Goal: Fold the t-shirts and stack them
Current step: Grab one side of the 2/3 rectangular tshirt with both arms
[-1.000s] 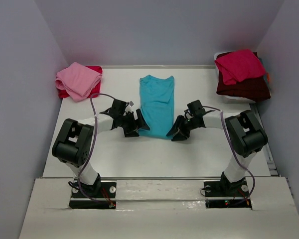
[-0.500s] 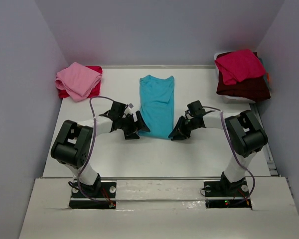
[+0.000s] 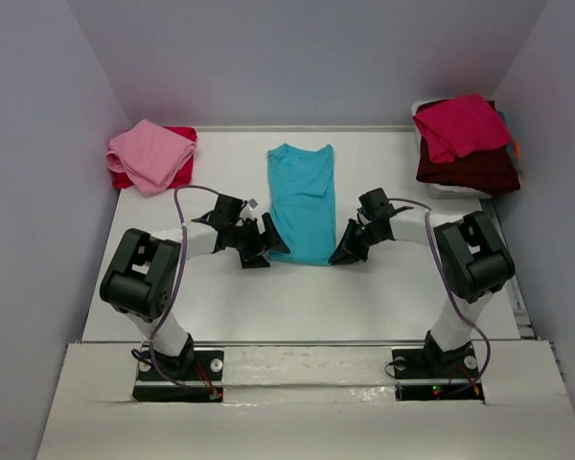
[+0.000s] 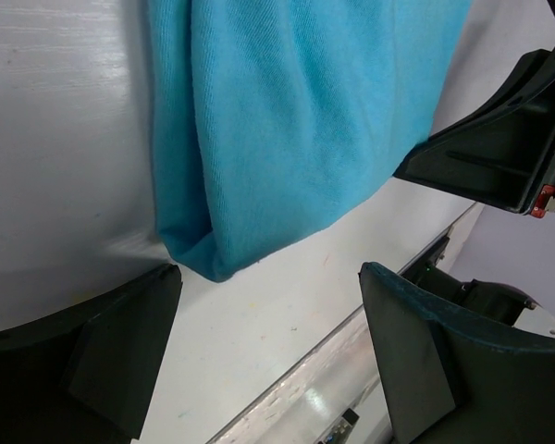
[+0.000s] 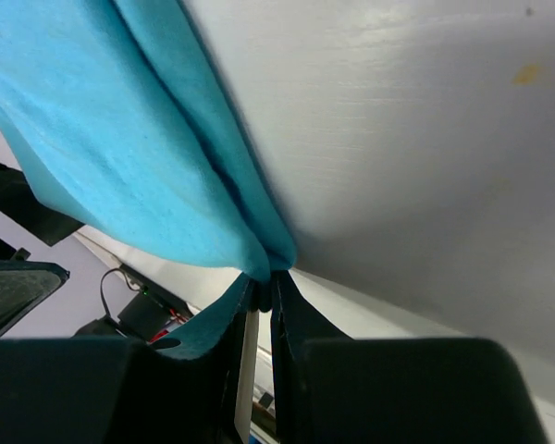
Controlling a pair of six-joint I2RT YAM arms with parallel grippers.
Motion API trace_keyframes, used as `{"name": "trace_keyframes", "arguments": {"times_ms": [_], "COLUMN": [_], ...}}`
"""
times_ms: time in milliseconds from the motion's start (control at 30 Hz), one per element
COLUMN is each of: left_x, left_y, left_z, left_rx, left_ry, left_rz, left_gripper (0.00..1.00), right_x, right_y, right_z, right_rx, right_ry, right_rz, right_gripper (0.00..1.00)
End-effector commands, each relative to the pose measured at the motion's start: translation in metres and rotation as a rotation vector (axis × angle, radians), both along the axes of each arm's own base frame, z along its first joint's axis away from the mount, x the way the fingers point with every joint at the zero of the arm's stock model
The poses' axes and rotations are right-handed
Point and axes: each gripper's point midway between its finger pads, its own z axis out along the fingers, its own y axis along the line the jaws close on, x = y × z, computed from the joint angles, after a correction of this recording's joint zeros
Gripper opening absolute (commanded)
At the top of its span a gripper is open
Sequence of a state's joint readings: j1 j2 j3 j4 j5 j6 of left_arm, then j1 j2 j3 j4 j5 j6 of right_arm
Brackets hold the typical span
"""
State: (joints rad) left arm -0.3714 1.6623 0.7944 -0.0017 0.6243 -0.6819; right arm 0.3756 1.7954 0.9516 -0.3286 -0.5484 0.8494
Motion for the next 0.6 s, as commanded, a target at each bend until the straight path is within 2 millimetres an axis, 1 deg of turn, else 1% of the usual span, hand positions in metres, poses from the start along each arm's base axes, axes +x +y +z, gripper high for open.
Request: {"name": "trace_keyframes", "arguments": {"times_ms": [0, 100, 200, 233, 300, 333, 400, 433, 533, 567], "left_x": [-0.024, -0.029, -0.025, -0.024, -0.021, -0.021, -0.020, -0.019, -0.020, -0.018], "left_y": [0.026, 0.026, 0.020, 0.019, 0.019, 0.019, 0.020, 0.021, 0.022, 0.023], "left_z": [-0.053, -0.061, -0.064, -0.064, -0.062, -0.062, -0.059, -0.057, -0.055, -0.051], "left_rx": [0.161, 0.153, 0.123, 0.119, 0.117, 0.121, 0.129, 0.133, 0.141, 0.141], "left_ry": [0.110, 0.137, 0.129, 0.129, 0.123, 0.120, 0.115, 0.104, 0.103, 0.089], "left_rz": [0.032, 0.045, 0.046, 0.044, 0.045, 0.044, 0.043, 0.044, 0.046, 0.047], "left_gripper": [0.94, 0.93, 0.88, 0.83, 0.77, 0.71, 0.67, 0.62, 0.59, 0.59], "right_x": [0.013, 0.016, 0.016, 0.016, 0.016, 0.015, 0.015, 0.015, 0.015, 0.014], "right_y": [0.004, 0.005, 0.005, 0.005, 0.005, 0.004, 0.004, 0.004, 0.004, 0.004], "right_z": [0.012, 0.015, 0.017, 0.017, 0.017, 0.017, 0.017, 0.018, 0.017, 0.016], "right_rx": [-0.015, -0.018, -0.017, -0.016, -0.018, -0.018, -0.020, -0.019, -0.020, -0.021], "right_ry": [-0.053, -0.061, -0.060, -0.062, -0.061, -0.062, -0.062, -0.065, -0.061, -0.059], "right_rz": [0.019, 0.025, 0.027, 0.028, 0.028, 0.030, 0.030, 0.030, 0.030, 0.030], "right_gripper": [0.15, 0.14, 0.14, 0.14, 0.14, 0.14, 0.14, 0.14, 0.14, 0.14]}}
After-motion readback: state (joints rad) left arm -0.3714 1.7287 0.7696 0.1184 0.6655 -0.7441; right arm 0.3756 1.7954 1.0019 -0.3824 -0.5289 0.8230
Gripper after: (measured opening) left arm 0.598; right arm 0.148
